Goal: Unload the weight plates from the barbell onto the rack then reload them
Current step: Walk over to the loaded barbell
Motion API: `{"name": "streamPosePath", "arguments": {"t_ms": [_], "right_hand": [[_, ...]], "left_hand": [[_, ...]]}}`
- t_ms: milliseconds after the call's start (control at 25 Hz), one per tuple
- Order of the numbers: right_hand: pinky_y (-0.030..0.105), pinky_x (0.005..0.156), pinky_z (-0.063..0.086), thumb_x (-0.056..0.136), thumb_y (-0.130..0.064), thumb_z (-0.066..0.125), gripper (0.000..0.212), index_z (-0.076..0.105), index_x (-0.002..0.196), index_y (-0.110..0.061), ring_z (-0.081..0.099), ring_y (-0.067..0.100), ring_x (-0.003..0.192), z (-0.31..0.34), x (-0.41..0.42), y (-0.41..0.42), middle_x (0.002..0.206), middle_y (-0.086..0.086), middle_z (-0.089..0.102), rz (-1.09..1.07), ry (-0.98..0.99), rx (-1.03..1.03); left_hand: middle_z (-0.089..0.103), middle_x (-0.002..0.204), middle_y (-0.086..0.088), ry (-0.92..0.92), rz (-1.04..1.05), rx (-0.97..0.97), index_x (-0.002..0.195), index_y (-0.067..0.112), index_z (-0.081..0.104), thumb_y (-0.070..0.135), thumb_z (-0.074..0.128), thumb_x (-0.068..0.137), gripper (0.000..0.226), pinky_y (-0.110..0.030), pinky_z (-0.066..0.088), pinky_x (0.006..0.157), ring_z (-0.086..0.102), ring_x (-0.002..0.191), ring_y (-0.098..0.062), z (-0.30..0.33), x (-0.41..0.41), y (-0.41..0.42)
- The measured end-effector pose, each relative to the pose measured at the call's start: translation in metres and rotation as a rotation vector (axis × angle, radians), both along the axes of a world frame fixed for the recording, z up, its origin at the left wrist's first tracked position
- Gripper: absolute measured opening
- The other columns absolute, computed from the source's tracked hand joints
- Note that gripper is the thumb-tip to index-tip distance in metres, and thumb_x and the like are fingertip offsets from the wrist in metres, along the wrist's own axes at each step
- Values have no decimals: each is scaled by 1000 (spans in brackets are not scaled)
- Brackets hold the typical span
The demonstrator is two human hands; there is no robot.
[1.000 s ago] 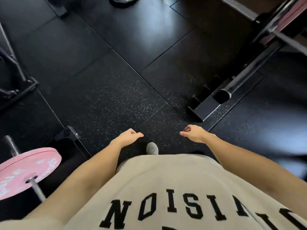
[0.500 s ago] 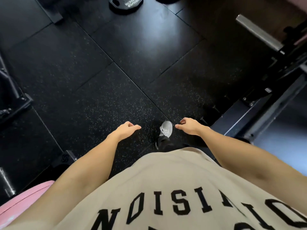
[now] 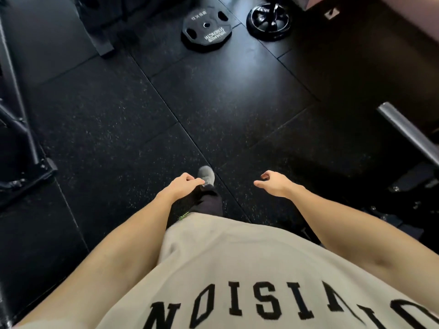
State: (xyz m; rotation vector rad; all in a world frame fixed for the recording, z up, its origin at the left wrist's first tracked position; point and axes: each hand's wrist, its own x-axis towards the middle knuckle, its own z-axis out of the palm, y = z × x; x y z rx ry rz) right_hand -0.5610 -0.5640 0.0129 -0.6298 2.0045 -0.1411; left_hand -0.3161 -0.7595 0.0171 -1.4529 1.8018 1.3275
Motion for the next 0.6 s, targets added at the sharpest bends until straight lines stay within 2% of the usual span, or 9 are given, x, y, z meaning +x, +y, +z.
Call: {"name": "streamPosePath", "arguments": {"t_ms": [160, 360, 600], "right_hand": [[46, 107, 40, 91, -54, 55, 64, 43, 141, -16, 51, 28, 126, -10, -59, -108, 142, 8, 50, -32, 21, -8], [46, 108, 38, 88, -57, 56, 66, 44, 140, -18, 49, 27, 127, 15, -140, -240, 142, 6, 50, -150, 12, -41], [42, 105, 41, 87, -56, 58, 65, 48, 137, -15, 51, 25, 124, 21, -234, -357, 140, 6, 52, -246, 45, -88]], "left_hand": [[52, 132, 0, 17, -54, -1, 123, 26, 51, 63, 59, 83, 55, -41, 40, 94, 49, 113, -20, -9, -74, -122], [50, 139, -3, 24, -163, -10, 131, 24, 48, 61, 58, 85, 59, -47, 39, 103, 48, 122, -24, 10, -172, -275], [50, 138, -2, 41, -247, -16, 131, 24, 47, 63, 57, 85, 61, -48, 40, 104, 48, 119, -22, 15, -288, -402]]}}
